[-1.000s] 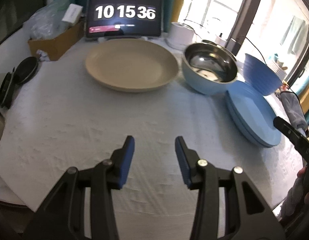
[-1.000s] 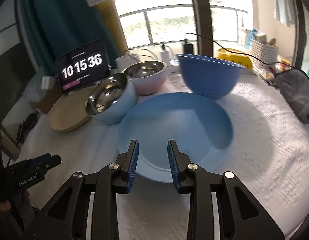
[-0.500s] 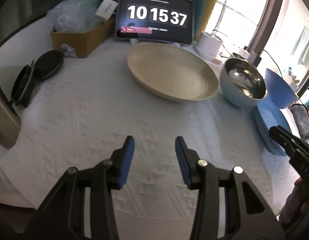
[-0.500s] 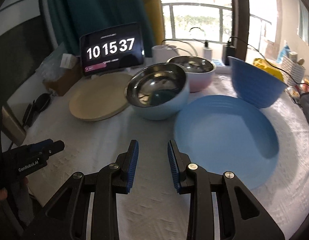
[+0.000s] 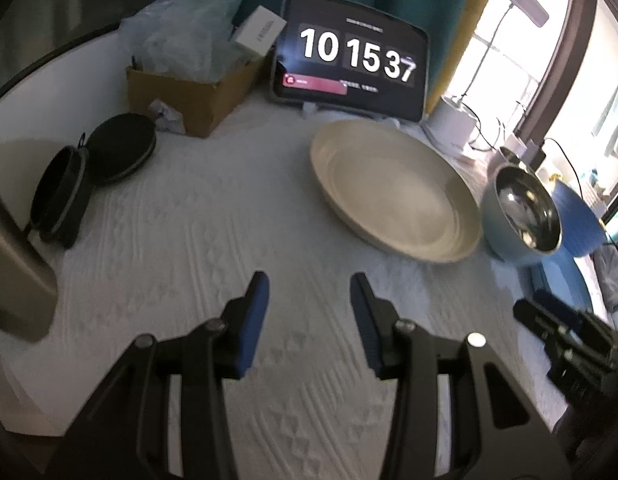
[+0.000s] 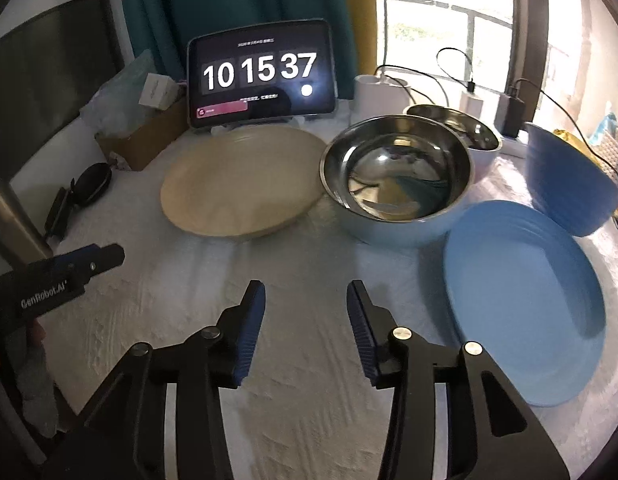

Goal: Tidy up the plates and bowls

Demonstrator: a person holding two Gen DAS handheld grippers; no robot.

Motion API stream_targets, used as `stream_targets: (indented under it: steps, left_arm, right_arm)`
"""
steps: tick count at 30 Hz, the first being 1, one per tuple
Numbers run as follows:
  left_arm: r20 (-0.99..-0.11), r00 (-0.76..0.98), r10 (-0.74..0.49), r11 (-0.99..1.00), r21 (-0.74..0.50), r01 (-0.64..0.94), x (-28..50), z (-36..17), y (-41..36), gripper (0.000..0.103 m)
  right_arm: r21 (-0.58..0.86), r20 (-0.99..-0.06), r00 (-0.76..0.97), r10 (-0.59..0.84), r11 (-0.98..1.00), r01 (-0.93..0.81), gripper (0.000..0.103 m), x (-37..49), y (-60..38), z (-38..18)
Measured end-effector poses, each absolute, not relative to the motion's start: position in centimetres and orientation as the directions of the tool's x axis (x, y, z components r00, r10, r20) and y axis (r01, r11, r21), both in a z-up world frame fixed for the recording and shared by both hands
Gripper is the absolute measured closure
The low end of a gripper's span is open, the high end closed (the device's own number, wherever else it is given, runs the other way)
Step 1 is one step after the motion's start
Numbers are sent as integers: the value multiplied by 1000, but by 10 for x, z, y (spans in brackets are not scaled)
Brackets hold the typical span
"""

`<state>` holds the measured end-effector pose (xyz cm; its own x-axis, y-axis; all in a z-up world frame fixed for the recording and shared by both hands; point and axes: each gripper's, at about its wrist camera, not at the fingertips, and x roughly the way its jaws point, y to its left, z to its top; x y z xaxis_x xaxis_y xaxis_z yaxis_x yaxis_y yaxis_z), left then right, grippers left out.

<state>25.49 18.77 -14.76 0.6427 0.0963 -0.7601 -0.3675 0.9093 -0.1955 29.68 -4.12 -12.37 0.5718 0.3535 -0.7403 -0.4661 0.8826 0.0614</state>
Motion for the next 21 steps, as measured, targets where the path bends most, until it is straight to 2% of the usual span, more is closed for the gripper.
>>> stream_targets:
  steps: [11,21]
  left_arm:
    - [-752,654,85,921,-191,-340,297,-142,201,59]
    - [-754,654,63,951,-154,-269,332,-141,214,59]
  right_arm:
    - [98,-735,563,378,881,-463,58,315,-22,-129]
    - [240,-748,516,417,895,-375,58,347,-5,-142]
